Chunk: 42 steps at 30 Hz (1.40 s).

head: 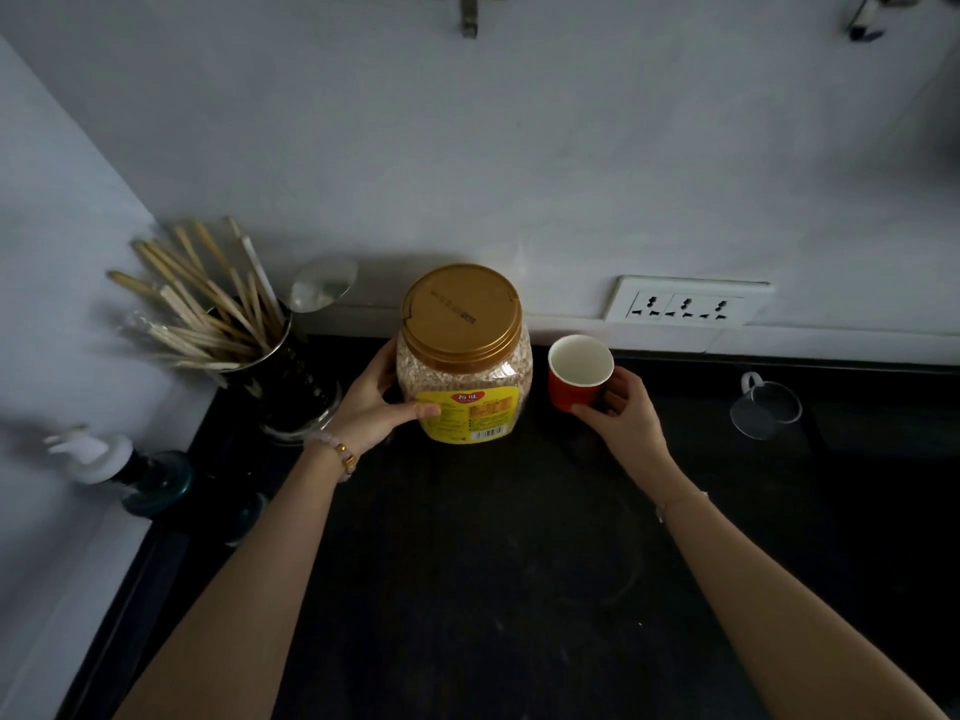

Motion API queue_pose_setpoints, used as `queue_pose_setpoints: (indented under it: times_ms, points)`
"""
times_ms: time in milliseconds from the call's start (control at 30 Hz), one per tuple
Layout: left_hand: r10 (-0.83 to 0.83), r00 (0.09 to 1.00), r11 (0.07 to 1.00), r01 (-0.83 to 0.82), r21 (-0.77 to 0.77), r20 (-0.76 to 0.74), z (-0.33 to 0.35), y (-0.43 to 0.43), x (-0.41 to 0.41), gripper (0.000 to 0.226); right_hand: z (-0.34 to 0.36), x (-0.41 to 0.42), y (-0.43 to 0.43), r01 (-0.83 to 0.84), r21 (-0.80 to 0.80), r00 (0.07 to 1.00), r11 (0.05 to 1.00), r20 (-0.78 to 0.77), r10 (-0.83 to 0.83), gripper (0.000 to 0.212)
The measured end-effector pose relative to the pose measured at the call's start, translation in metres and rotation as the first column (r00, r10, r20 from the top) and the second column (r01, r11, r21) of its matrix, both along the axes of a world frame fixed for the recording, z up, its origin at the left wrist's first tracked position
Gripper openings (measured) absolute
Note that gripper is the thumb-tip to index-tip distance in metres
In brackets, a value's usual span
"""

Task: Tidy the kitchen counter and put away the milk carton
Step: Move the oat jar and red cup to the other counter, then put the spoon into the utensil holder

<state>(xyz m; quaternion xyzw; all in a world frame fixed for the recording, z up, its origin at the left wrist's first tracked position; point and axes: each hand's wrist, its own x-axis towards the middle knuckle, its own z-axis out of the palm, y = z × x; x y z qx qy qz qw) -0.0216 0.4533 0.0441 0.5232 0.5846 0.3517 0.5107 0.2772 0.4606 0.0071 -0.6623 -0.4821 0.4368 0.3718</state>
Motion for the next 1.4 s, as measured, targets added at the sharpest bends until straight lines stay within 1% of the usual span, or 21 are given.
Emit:
queue_pose_setpoints:
  times_ms: [100,233,333,467,567,667,767,833,900,967,1033,1067,1133,1200,1267,1400]
  points:
    - [0.064,0.997,0.998,-0.064,0.005,-0.034,0.003,-0.011,0.007,0.092,0.009,0.009,-0.012,0.007,-0.004,1.000,1.000,0.013,-0.007,0.073]
    - [0.158,0.975,0.987,-0.154,0.033,-0.158,0.009,-0.036,0.020,0.079,0.023,0.019,-0.036,-0.028,0.002,0.996,1.000,0.079,0.027,0.067]
    - [0.212,0.952,0.977,-0.206,0.051,-0.219,0.015,-0.061,0.023,0.070,0.039,0.025,-0.059,-0.024,0.017,0.994,1.000,0.104,0.023,0.058]
    - [0.222,0.929,0.974,-0.194,0.120,-0.296,0.031,-0.100,0.029,0.050,0.057,0.036,-0.098,-0.026,0.033,0.991,0.999,0.130,0.021,0.044]
    - [0.206,0.923,0.973,-0.158,0.168,-0.325,0.041,-0.133,0.040,0.037,0.062,0.046,-0.133,-0.015,0.014,0.994,1.000,0.109,0.013,0.033]
    - [0.173,0.925,0.979,-0.125,0.161,-0.337,0.045,-0.174,0.057,0.028,0.060,0.055,-0.172,-0.002,-0.024,0.998,1.000,0.068,0.004,0.023]
    - [0.115,0.949,0.990,-0.084,0.116,-0.294,0.036,-0.222,0.085,0.021,0.050,0.065,-0.217,0.013,-0.063,0.998,0.998,0.063,-0.009,0.020]
    - [0.026,0.967,0.998,-0.012,0.060,-0.253,0.025,-0.257,0.106,0.019,0.038,0.073,-0.254,0.053,-0.111,0.998,0.992,0.027,-0.051,0.017]
    - [-0.086,0.974,0.996,0.089,0.004,-0.207,0.015,-0.293,0.130,0.018,0.024,0.081,-0.301,0.122,-0.157,0.991,0.980,-0.025,-0.128,0.016]
    - [-0.183,0.972,0.983,0.182,-0.019,-0.148,0.004,-0.326,0.154,0.017,0.012,0.089,-0.351,0.199,-0.187,0.974,0.962,-0.073,-0.216,0.018]
    - [-0.292,0.951,0.956,0.290,-0.042,-0.100,-0.008,-0.359,0.174,0.016,0.000,0.093,-0.406,0.288,-0.222,0.945,0.931,-0.091,-0.314,0.021]
    - [-0.367,0.926,0.930,0.363,-0.065,-0.090,-0.016,-0.375,0.181,0.017,-0.007,0.093,-0.436,0.335,-0.241,0.927,0.911,-0.087,-0.364,0.022]
    - [-0.544,0.833,0.837,0.532,-0.128,-0.100,-0.034,-0.406,0.189,0.021,-0.021,0.088,-0.496,0.432,-0.288,0.882,0.855,-0.063,-0.467,0.023]
    - [-0.680,0.725,0.728,0.646,-0.231,-0.114,-0.055,-0.434,0.189,0.024,-0.037,0.077,-0.559,0.517,-0.350,0.826,0.781,-0.038,-0.563,0.024]
    - [-0.728,0.676,0.666,0.655,-0.357,-0.118,-0.082,-0.461,0.183,0.025,-0.054,0.067,-0.621,0.568,-0.426,0.779,0.704,0.002,-0.627,0.026]
    - [-0.738,0.662,0.586,0.536,-0.608,-0.128,-0.121,-0.503,0.168,0.018,-0.084,0.047,-0.738,0.617,-0.607,0.673,0.500,0.079,-0.735,0.022]
